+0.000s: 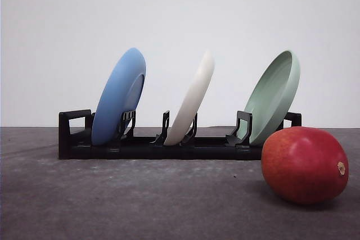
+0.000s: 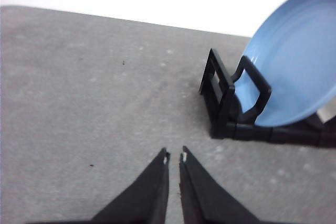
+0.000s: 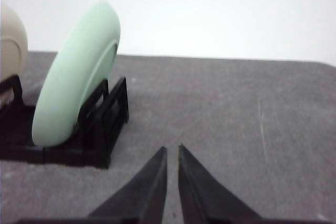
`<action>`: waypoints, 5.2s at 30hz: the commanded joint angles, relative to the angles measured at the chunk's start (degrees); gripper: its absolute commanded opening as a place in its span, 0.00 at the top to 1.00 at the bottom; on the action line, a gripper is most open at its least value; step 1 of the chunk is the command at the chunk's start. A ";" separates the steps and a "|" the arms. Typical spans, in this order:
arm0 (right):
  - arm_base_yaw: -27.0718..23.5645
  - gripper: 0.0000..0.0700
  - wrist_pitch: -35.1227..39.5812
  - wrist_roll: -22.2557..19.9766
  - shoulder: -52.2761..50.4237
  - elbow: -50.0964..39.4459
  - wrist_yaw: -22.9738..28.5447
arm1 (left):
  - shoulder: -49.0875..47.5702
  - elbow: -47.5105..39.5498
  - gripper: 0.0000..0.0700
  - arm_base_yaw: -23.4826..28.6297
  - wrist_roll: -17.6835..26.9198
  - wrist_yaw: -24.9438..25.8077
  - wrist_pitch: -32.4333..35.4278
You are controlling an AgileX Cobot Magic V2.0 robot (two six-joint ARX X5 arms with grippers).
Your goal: Place pomegranate in white plate
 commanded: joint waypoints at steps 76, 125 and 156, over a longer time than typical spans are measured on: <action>11.26 0.43 -23.06 -7.76 26.55 28.92 -12.13 | 43.98 47.36 0.49 -20.74 23.37 7.50 -27.55; 11.26 0.43 -22.84 -6.80 23.93 28.92 -12.02 | 101.25 64.19 0.49 -41.71 15.22 -8.00 18.39; 11.26 0.43 -22.86 -6.80 23.93 28.92 -12.04 | 95.84 66.03 0.98 -42.01 7.10 -8.00 12.08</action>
